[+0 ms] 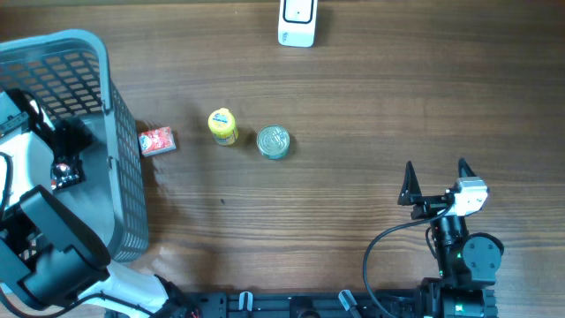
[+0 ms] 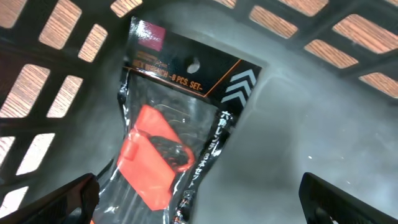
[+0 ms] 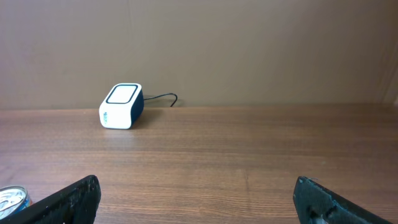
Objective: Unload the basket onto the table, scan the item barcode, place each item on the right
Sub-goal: 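Reach the left gripper into the basket toward the hex wrench package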
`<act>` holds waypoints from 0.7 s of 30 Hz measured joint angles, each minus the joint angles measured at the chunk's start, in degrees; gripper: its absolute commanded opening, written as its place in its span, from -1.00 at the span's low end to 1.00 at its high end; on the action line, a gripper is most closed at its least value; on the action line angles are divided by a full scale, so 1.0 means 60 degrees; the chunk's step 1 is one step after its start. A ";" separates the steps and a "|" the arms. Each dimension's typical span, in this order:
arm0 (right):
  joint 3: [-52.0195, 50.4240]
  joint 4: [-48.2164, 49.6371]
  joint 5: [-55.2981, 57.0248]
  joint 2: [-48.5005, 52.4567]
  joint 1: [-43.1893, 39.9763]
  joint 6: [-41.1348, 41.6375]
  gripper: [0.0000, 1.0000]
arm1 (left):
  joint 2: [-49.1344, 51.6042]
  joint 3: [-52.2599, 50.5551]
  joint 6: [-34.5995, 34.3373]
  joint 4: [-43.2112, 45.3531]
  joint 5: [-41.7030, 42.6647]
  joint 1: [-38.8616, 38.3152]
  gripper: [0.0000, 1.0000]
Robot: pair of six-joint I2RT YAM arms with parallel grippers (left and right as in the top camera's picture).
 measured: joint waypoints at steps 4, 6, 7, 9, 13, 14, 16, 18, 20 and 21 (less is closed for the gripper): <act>0.0000 0.0000 0.0000 0.0000 0.0000 0.0000 1.00 | 0.0007 0.0000 0.0226 0.0004 0.0000 0.0000 0.98; 0.0000 0.0000 0.0004 0.0000 0.0000 0.0000 1.00 | 0.0011 0.0000 0.0361 0.0004 -0.0015 0.0004 0.98; 0.0000 0.0000 0.0004 0.0000 0.0000 0.0000 1.00 | 0.0025 -0.0004 0.0390 0.0004 -0.0036 0.0004 0.98; 0.0000 0.0000 0.0000 0.0000 0.0000 0.0000 1.00 | 0.0069 -0.0004 0.0463 0.0000 -0.0120 0.0015 0.98; 0.0000 0.0000 0.0004 0.0000 0.0000 0.0000 1.00 | 0.0113 0.0000 0.0510 0.0018 -0.0229 0.0084 0.93; 0.0000 0.0000 0.0004 0.0000 0.0000 0.0000 1.00 | 0.0113 0.0000 0.0535 0.0036 -0.0244 0.0102 0.93; 0.0000 0.0000 0.0000 0.0000 0.0000 0.0000 1.00 | 0.0117 0.0000 0.0674 0.0084 -0.0277 0.0168 0.93; 0.0000 0.0004 0.0000 0.0000 0.0000 0.0000 1.00 | 0.0117 0.0000 0.0743 0.0106 -0.0299 0.0244 0.93; 0.0000 0.0000 0.0004 0.0000 0.0000 0.0000 1.00 | 0.0117 0.0000 0.0783 0.0160 -0.0295 0.0361 0.93; 0.0000 0.0000 0.0004 0.0000 0.0000 0.0000 1.00 | 0.0117 -0.0004 0.0812 0.0229 -0.0295 0.0441 0.92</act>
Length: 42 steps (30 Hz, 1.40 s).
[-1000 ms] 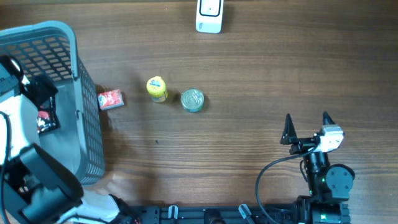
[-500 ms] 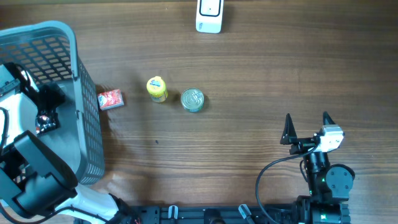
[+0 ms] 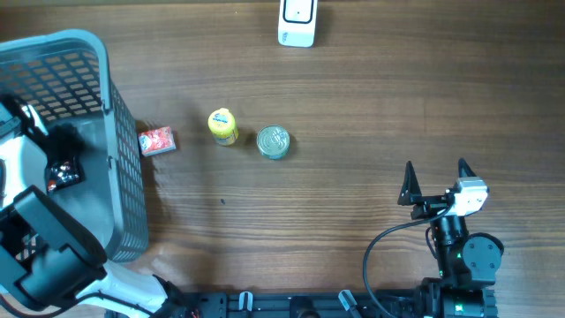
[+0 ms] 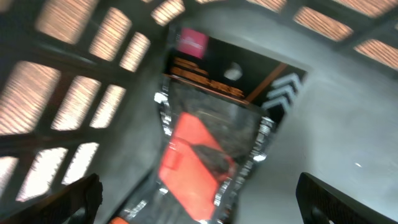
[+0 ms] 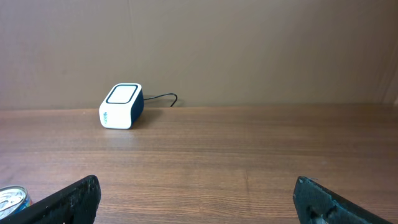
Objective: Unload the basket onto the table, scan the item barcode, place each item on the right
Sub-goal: 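Reach the left gripper into the basket toward the hex wrench package, then grasp the black-and-red hex wrench package top with the left gripper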
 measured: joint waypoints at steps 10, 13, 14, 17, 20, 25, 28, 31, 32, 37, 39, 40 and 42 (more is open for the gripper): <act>0.0000 0.0000 -0.0004 0.0000 0.0000 0.0000 1.00 | 0.0007 -0.0244 0.0091 0.0933 0.0007 0.0229 0.93; 0.0000 0.0004 -0.0004 0.0000 0.0000 0.0000 1.00 | 0.0007 -0.0339 0.0284 0.0969 0.0146 0.0229 0.91; 0.0000 0.0000 -0.0004 0.0000 0.0000 0.0000 1.00 | 0.0007 -0.0364 0.0375 0.0973 0.0237 0.0229 0.91; 0.0000 0.0000 -0.0004 0.0000 0.0000 0.0000 1.00 | 0.0007 -0.0415 0.0608 0.0962 0.0554 0.0229 0.88; 0.0000 0.0000 0.0000 0.0000 0.0000 0.0000 1.00 | 0.0007 -0.0441 0.0929 0.0849 0.0962 0.0229 0.89; 0.0000 0.0000 -0.0004 0.0000 0.0000 0.0000 1.00 | 0.0197 -0.0455 0.1355 0.0765 0.1647 0.0229 0.91; 0.0000 0.0000 -0.0004 0.0000 0.0000 0.0000 1.00 | 0.0517 -0.0455 0.1432 0.0747 0.1836 0.0229 1.00; 0.0000 0.0000 -0.0004 0.0000 0.0000 0.0000 1.00 | 0.0670 -0.0426 0.1577 0.0794 0.1887 0.0229 1.00; 0.0000 0.0000 -0.0004 0.0000 0.0000 0.0000 1.00 | 0.0670 -0.0426 0.1581 0.0790 0.1898 0.0226 1.00; 0.0000 0.0000 -0.0004 0.0000 0.0000 0.0000 0.99 | 0.0674 -0.0426 0.1606 0.0827 0.1858 0.0229 1.00; 0.0000 0.0000 -0.0004 0.0000 0.0000 0.0000 1.00 | 0.0674 -0.0426 0.1606 0.0838 0.1858 0.0229 0.96; 0.0000 0.0000 -0.0004 0.0000 0.0000 0.0000 1.00 | 0.0674 -0.0426 0.1606 0.0841 0.1858 0.0229 0.74; 0.0000 0.0000 -0.0004 0.0000 0.0000 0.0000 1.00 | 0.0678 -0.0426 0.1570 0.0860 0.1814 0.0237 0.09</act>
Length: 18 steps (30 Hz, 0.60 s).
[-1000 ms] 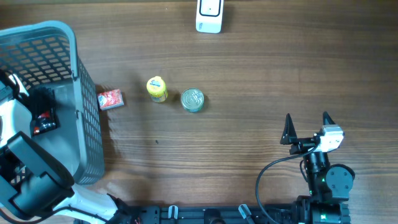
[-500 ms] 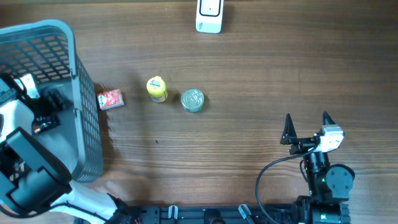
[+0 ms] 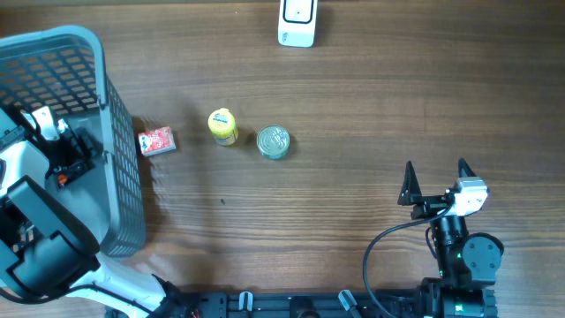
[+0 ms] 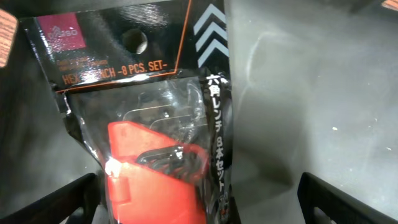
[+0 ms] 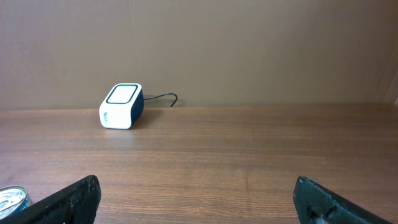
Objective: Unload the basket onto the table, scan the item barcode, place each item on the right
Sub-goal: 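Grasp the black-and-red hex wrench package top with the left gripper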
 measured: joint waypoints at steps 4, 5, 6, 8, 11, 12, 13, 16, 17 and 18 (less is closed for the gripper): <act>0.0000 0.0000 0.0000 0.0000 0.0000 0.0000 1.00 | 0.0018 0.0000 -0.0069 0.0000 -0.0127 0.0073 -0.27; 0.0000 0.0000 0.0000 0.0000 0.0000 0.0000 1.00 | 0.0018 0.0000 -0.0102 -0.0004 -0.0135 0.0084 -0.29; 0.0000 0.0000 0.0000 0.0000 0.0000 0.0000 1.00 | 0.0018 0.0000 -0.0182 -0.0007 -0.0135 0.0084 -0.30; 0.0000 0.0000 0.0000 0.0000 0.0000 0.0000 1.00 | 0.0018 0.0000 -0.0255 -0.0025 -0.0131 0.0084 -0.29; 0.0000 0.0000 0.0000 0.0000 0.0000 0.0000 1.00 | 0.0018 0.0000 -0.0328 -0.0036 -0.0131 0.0084 -0.31; 0.0000 0.0000 0.0000 0.0000 0.0000 0.0000 1.00 | 0.0018 0.0000 -0.0335 -0.0036 -0.0131 0.0080 -0.38; 0.0000 0.0000 0.0000 0.0000 0.0000 0.0000 1.00 | 0.0018 0.0000 -0.0364 -0.0040 -0.0131 0.0084 -0.48; 0.0000 0.0000 0.0000 0.0000 0.0000 0.0000 1.00 | 0.0018 0.0000 -0.0430 -0.0044 -0.0127 0.0080 -0.60; 0.0000 0.0000 0.0000 0.0000 0.0000 0.0000 1.00 | 0.0015 0.0004 -0.0441 -0.0029 -0.0127 0.0080 -0.61; 0.0000 0.0000 0.0000 0.0000 0.0000 0.0000 1.00 | 0.0015 0.0007 -0.0463 -0.0007 -0.0127 0.0080 -0.64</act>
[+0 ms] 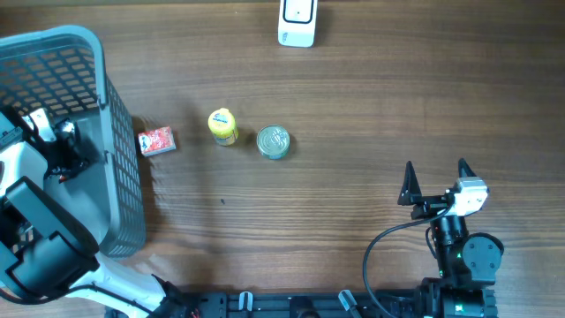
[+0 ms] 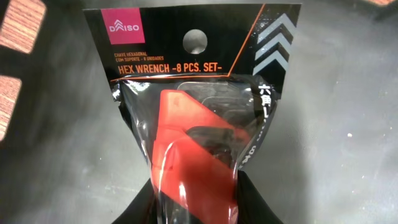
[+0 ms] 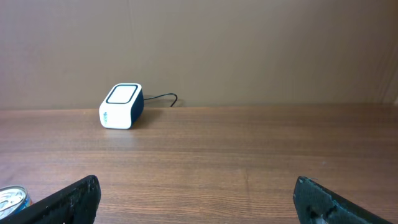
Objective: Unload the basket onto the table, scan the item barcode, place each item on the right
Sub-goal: 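Grasp the black-and-red hex wrench package top with the left gripper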
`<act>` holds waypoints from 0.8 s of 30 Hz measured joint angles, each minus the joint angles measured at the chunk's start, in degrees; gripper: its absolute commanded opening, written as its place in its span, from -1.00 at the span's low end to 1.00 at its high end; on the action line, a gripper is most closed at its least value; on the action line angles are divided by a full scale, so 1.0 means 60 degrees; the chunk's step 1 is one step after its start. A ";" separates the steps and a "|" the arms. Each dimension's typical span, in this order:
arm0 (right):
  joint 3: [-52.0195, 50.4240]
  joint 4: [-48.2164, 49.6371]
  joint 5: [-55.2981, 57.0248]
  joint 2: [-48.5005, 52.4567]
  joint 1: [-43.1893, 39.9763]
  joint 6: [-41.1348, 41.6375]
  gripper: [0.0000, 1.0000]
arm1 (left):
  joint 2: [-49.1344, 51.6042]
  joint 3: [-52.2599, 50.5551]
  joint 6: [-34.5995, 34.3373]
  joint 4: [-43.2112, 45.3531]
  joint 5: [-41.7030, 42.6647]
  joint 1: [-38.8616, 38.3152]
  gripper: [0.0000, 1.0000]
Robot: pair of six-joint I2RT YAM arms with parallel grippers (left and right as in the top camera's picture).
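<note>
A hex wrench set (image 2: 193,106), a black hanging pack with an orange-red holder inside, lies on the grey floor of the basket (image 1: 97,71). My left gripper (image 2: 196,202) is shut on the pack's lower end, with a black finger (image 2: 138,205) pressed against each side. From overhead the left gripper (image 1: 62,150) is down inside the basket at the left edge. The white barcode scanner (image 1: 297,22) stands at the far edge of the table, also visible as the scanner (image 3: 122,106). At the front right my right gripper (image 1: 435,181) rests open and holds nothing.
A red packet (image 1: 157,140), a yellow bottle (image 1: 222,126) and a tin can (image 1: 273,141) stand in a row just right of the basket. The basket's slatted walls surround the left gripper. A cable runs from the scanner along the back edge.
My left gripper, whose fingers stood wide apart around the pack, is now shut on the pack's lower end. The pack sits straight and centred in the wrist view. The right arm has not moved.
My left gripper hung open over the tilted pack inside the basket. It stayed open while the view shifted, then sat closer with the pack between its fingers. Now it grips the pack. The right gripper stayed open in place throughout.
</note>
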 measured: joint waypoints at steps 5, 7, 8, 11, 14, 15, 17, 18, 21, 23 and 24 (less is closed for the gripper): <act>0.0000 0.0000 0.0000 0.0000 0.0000 0.0000 1.00 | 0.0000 0.0004 0.0000 0.0127 0.0000 0.0000 -0.70; 0.0000 0.0000 0.0004 0.0000 0.0000 0.0000 1.00 | 0.0000 0.0004 0.0000 0.0138 0.0000 0.0000 -0.76; 0.0000 0.0000 0.0000 0.0000 0.0000 0.0000 1.00 | 0.0000 0.0004 0.0000 0.0146 0.0000 0.0000 -0.80; 0.0000 0.0000 0.0004 0.0000 0.0000 0.0000 1.00 | 0.0000 0.0011 -0.0011 0.0160 0.0000 0.0000 -0.87; 0.0000 0.0000 0.0000 0.0000 0.0000 0.0000 1.00 | 0.0000 0.0036 -0.0113 0.0157 0.0000 0.0000 -0.89; 0.0000 0.0000 0.0000 0.0000 0.0000 0.0000 1.00 | 0.0000 0.0047 -0.0193 0.0153 0.0000 0.0000 -0.88; 0.0000 0.0000 0.0000 0.0000 -0.0004 0.0000 1.00 | 0.0000 0.0073 -0.0280 0.0135 0.0000 0.0000 -0.79; 0.0000 0.0000 0.0004 0.0000 0.0000 0.0000 1.00 | 0.0000 0.0084 -0.0372 0.0135 0.0000 0.0000 -0.78; 0.0000 0.0000 0.0004 0.0000 0.0000 0.0000 1.00 | -0.0007 0.0084 -0.0477 0.0168 0.0000 0.0000 -0.74; 0.0000 0.0000 0.0000 0.0000 0.0000 0.0000 1.00 | -0.0022 0.0084 -0.0521 0.0178 0.0000 0.0000 -0.74; 0.0000 0.0000 0.0004 0.0000 0.0000 0.0000 1.00 | -0.0040 0.0084 -0.0550 0.0178 -0.0004 -0.0011 -0.74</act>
